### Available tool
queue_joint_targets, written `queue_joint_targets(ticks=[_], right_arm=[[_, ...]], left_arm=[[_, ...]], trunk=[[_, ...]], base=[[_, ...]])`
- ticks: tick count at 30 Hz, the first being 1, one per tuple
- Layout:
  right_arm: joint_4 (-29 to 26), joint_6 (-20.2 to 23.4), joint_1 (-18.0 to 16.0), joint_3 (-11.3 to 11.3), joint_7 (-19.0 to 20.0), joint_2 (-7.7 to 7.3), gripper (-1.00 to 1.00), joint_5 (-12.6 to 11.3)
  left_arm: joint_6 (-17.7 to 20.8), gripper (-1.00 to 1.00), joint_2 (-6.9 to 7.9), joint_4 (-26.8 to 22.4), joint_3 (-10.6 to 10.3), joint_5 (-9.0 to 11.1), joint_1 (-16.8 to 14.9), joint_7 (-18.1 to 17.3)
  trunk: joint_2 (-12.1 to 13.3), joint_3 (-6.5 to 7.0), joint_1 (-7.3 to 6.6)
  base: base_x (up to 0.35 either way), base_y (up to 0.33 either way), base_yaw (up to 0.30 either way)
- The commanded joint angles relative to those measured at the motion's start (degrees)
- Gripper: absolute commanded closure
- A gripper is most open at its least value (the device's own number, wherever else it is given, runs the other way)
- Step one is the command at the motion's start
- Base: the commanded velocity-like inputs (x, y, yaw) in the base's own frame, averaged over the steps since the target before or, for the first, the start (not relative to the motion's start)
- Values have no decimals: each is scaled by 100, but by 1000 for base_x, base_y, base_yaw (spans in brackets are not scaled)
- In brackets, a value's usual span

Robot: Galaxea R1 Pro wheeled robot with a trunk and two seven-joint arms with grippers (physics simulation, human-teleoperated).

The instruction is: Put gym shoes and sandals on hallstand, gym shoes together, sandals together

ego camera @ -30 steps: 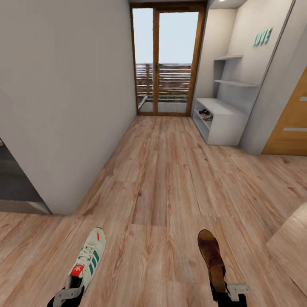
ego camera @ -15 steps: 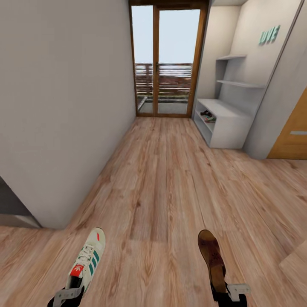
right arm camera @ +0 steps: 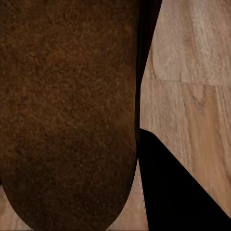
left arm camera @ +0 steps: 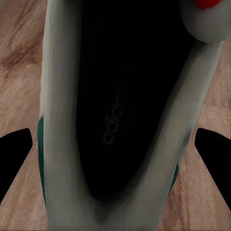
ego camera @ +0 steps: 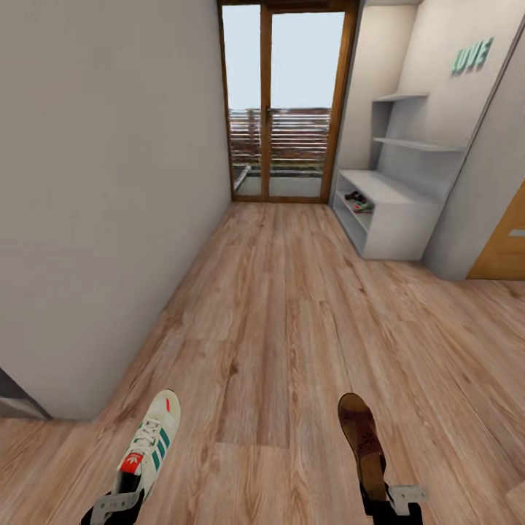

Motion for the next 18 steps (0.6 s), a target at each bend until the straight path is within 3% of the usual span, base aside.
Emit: queue_joint_targets(ticks=[1,7,18], right_arm=[[4,-14,-4,36,29,-2,100,-84],[4,-14,-4,36,29,-2,100,-84],[4,-14,-4,36,29,-2,100,-84]], left_arm=[[-7,100,-2,4,43,11,-4,-52],[-7,100,-2,9,43,11,-4,-52],[-9,100,-2,12,43,11,-4,-52]], trunk=[[-2,-5,2],[-2,-5,2],[-2,-5,2]], base=[[340,0,-198],[340,0,-163],[340,0,-8]])
